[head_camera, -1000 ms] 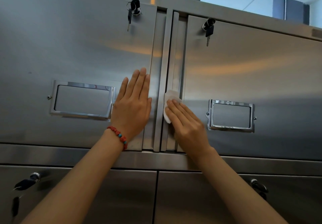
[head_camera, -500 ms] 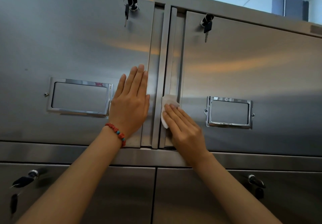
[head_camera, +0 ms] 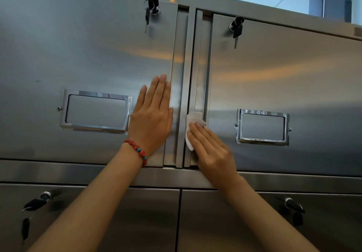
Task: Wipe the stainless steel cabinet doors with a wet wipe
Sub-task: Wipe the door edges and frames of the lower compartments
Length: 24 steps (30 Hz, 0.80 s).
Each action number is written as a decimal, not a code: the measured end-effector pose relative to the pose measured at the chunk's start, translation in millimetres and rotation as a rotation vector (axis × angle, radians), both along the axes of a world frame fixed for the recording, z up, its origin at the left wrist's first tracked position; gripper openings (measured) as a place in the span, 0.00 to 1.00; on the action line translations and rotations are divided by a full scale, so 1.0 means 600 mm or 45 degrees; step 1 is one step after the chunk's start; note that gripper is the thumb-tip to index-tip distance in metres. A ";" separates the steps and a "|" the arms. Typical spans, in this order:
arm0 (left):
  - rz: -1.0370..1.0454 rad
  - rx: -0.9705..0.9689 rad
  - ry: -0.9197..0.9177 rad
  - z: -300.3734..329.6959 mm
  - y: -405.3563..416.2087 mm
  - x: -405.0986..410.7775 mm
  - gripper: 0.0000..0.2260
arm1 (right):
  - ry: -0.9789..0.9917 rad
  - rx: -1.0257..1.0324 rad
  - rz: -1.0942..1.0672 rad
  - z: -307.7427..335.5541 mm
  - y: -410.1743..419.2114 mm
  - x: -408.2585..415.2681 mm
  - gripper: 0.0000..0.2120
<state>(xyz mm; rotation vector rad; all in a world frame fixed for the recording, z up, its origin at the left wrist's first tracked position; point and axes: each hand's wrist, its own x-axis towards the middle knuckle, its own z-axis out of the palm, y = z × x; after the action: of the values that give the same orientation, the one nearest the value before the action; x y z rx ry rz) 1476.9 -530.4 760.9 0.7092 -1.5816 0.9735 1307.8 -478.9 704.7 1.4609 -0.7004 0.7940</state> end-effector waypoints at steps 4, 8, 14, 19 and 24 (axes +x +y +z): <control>-0.008 -0.032 0.011 0.000 -0.002 0.000 0.24 | 0.015 -0.002 -0.002 0.019 0.002 -0.001 0.17; -0.033 -0.065 0.023 0.000 -0.005 -0.002 0.24 | -0.067 -0.018 0.013 0.027 -0.004 0.007 0.19; -0.019 -0.034 0.017 0.000 -0.003 -0.001 0.24 | -0.032 -0.007 0.023 -0.001 -0.003 0.002 0.18; -0.023 -0.033 0.017 0.000 -0.002 -0.001 0.24 | -0.065 -0.053 0.032 0.015 -0.004 0.006 0.16; -0.017 -0.005 0.006 0.000 -0.002 -0.001 0.24 | -0.081 -0.010 0.050 -0.008 -0.004 0.007 0.18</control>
<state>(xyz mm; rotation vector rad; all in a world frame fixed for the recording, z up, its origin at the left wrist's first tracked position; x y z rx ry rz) 1476.6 -531.8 760.8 0.6974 -1.5779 0.9642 1312.3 -481.4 699.9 1.4509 -0.7175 0.8756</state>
